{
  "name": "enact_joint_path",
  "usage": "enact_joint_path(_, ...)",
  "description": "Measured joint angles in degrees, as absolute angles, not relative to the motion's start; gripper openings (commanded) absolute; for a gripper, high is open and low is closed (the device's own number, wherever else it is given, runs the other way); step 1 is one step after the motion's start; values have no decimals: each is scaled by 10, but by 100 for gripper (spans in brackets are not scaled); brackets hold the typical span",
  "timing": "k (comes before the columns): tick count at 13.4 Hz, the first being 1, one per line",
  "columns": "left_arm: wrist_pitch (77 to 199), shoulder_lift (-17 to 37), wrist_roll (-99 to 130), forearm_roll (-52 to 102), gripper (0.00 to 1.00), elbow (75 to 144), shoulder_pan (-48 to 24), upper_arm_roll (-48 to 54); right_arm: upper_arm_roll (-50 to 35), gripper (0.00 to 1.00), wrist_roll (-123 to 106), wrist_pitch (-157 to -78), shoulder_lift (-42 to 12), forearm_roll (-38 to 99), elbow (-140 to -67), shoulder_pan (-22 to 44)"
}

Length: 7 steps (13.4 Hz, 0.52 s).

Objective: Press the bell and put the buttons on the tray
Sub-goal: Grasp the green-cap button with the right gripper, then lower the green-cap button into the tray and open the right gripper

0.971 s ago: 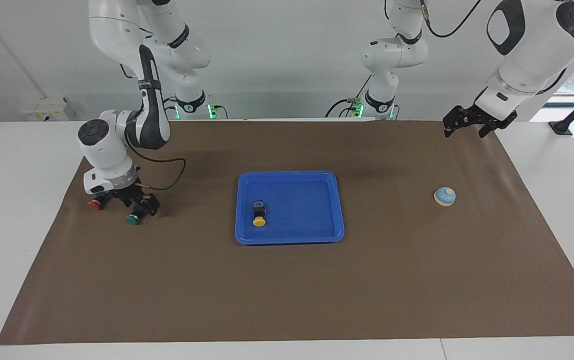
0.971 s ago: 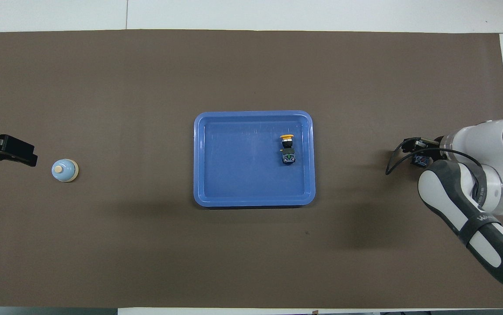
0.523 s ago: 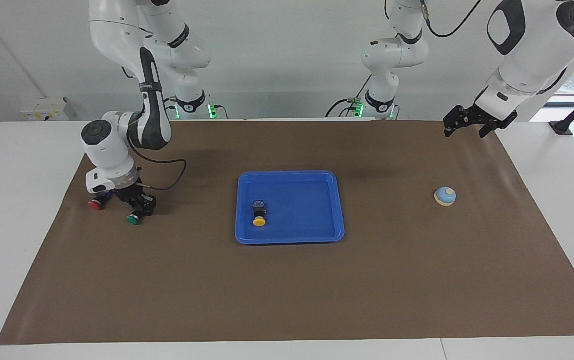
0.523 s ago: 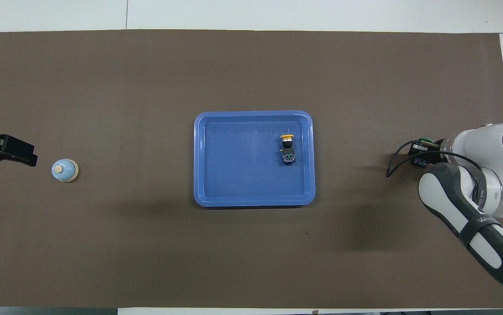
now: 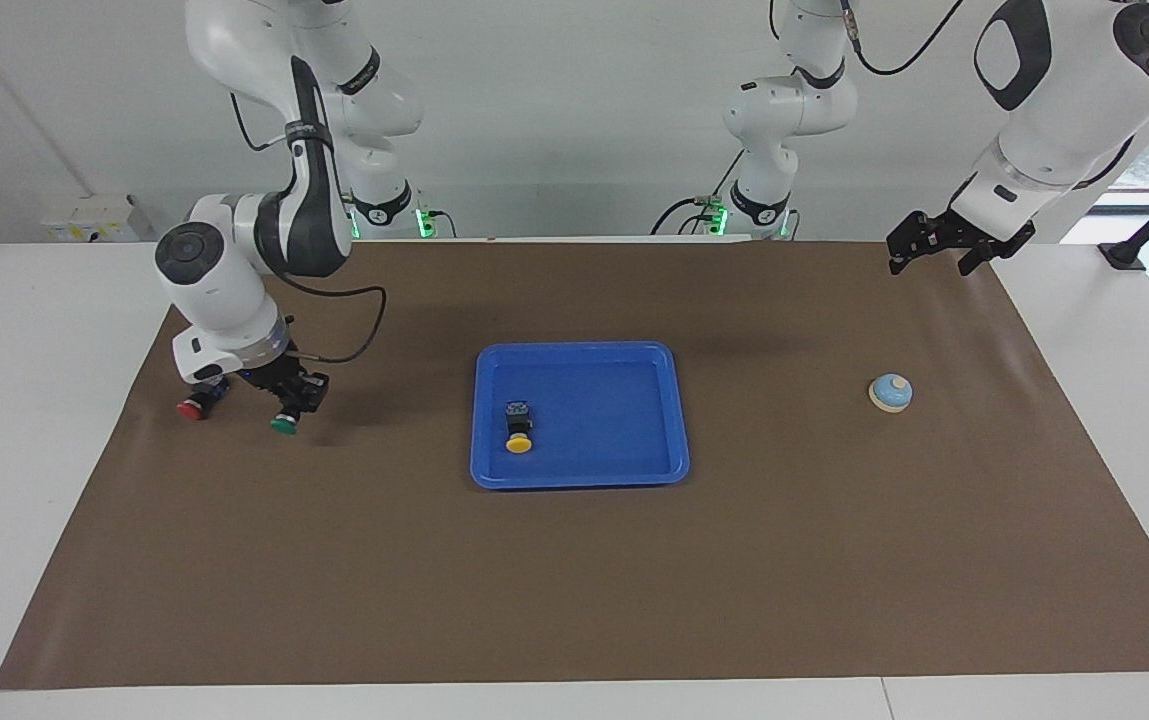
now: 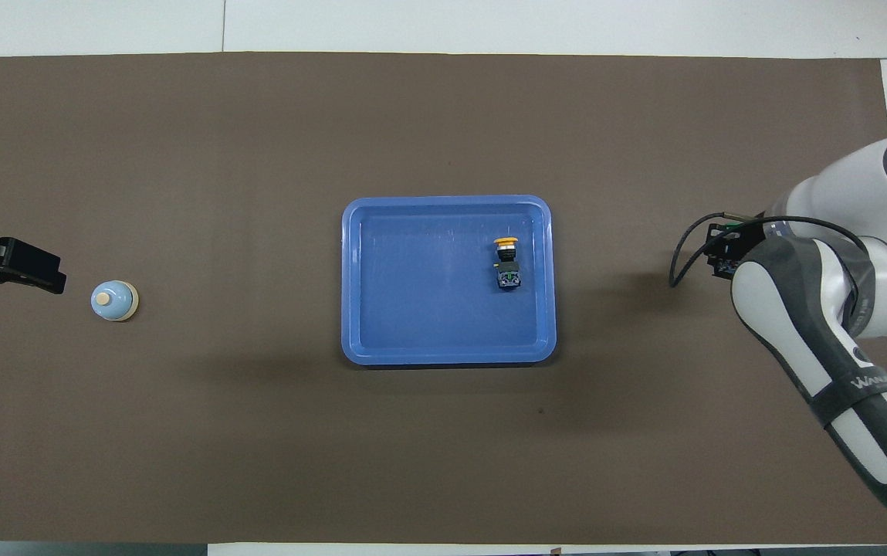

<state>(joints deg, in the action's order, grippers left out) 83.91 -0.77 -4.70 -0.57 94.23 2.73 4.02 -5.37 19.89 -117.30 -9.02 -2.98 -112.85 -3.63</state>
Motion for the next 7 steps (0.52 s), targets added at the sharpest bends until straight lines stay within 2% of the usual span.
enact_joint_path(3,839,-8,-47,-6,100,942,27,40,-58,0,271,-1109,-98,-25,-1048,82)
enact_joint_path(7,839,-8,-47,-6,100,942,27,40,-60,0,324,-1108,-126,7,-1005,206)
